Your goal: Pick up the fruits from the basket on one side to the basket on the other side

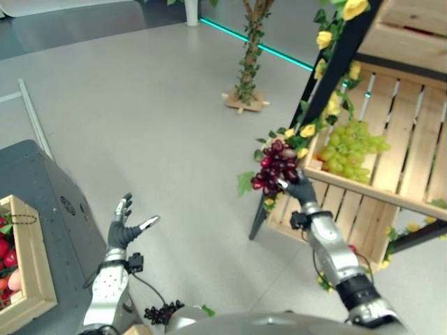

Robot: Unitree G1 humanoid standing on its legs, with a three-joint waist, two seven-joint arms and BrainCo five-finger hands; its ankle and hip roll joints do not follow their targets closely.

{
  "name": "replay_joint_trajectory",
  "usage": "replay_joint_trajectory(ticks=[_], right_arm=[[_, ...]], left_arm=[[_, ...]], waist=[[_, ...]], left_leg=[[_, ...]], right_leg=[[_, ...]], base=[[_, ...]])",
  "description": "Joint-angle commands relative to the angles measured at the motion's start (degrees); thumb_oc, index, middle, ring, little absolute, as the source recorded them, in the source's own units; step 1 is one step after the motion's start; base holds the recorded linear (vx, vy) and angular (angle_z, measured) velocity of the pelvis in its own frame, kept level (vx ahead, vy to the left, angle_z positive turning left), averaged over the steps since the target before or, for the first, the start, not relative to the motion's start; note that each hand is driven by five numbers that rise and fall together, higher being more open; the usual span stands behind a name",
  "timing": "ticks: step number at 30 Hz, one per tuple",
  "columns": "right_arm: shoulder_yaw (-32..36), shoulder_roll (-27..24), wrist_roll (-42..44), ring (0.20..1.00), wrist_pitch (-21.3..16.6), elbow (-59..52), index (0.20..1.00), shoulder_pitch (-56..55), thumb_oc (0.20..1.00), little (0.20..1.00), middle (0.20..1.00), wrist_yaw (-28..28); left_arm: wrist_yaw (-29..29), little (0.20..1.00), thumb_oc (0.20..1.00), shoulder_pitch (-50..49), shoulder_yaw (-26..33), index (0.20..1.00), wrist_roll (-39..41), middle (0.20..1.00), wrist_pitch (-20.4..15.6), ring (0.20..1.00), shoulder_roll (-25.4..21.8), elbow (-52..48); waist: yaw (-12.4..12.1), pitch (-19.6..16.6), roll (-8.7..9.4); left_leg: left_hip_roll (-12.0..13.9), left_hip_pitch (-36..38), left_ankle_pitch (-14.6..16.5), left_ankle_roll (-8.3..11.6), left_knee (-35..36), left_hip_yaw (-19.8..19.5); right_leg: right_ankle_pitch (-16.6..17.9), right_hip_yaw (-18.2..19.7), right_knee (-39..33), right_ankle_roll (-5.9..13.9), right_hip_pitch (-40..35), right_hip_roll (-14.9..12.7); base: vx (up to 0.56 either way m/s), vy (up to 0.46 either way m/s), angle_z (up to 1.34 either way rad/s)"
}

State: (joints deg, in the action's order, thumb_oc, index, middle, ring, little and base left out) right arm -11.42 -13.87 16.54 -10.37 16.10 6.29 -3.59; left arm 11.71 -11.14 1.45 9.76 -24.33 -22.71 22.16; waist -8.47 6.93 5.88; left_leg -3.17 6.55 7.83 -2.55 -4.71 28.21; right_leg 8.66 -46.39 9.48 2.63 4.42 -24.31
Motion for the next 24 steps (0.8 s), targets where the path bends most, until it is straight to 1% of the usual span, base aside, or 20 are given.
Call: replay_joint_trajectory(ticks=[1,4,5,9,24], right_arm=[[7.3,-4.9,5.5,0.200,-7.4,-8.1,0.200,4.9,0.200,0.200,0.200,-3.2],[6.2,-4.6,5.5,0.200,-7.3,-8.2,0.200,5.5,0.200,0.200,0.200,-2.7],[4.4,-4.2,5.7,0.200,-6.9,-8.0,0.200,6.5,0.200,0.200,0.200,-2.1],[2.1,-3.9,5.0,0.200,-6.5,-7.5,0.200,8.3,0.200,0.200,0.200,-1.7],[-2.2,-3.3,4.5,0.200,-5.2,-7.0,0.200,11.3,0.200,0.200,0.200,-0.7]], left_arm=[[1.2,1.000,1.000,2.9,1.5,1.000,-0.3,1.000,-2.6,1.000,0.9,0.3],[1.1,1.000,1.000,2.9,1.5,1.000,-0.2,1.000,-2.5,1.000,0.9,0.4],[1.2,1.000,1.000,3.0,1.3,1.000,-0.1,1.000,-2.4,1.000,0.8,0.6],[1.4,1.000,1.000,3.0,1.3,1.000,0.1,1.000,-2.3,1.000,0.8,0.8],[1.5,1.000,1.000,3.3,0.9,1.000,0.3,1.000,-2.0,1.000,0.6,1.5]], waist=[[3.3,-0.3,-3.14],[3.1,-0.3,-3.11],[2.7,-0.3,-3.09],[2.4,-0.3,-3.07],[1.5,-0.1,-2.81]], left_leg=[[4.9,-1.0,-4.1,5.57,3.3,-4.8],[4.8,-1.0,-4.3,5.56,3.6,-5.0],[4.7,-0.9,-4.3,5.50,3.7,-5.3],[4.6,-0.9,-4.4,5.42,3.8,-5.6],[4.3,-0.9,-4.4,5.36,4.1,-6.3]], right_leg=[[3.0,-1.4,0.5,10.08,-3.8,-4.3],[3.2,-1.7,0.4,10.10,-3.9,-4.4],[3.3,-1.9,0.4,10.07,-4.0,-4.4],[3.3,-2.3,0.4,10.01,-4.3,-4.5],[3.6,-2.9,0.5,10.19,-4.6,-4.8]], base=[[0.00,0.002,-0.09],[0.00,0.002,-0.22],[0.00,0.001,-0.37],[0.00,0.000,-0.35],[0.01,-0.001,-0.42]])
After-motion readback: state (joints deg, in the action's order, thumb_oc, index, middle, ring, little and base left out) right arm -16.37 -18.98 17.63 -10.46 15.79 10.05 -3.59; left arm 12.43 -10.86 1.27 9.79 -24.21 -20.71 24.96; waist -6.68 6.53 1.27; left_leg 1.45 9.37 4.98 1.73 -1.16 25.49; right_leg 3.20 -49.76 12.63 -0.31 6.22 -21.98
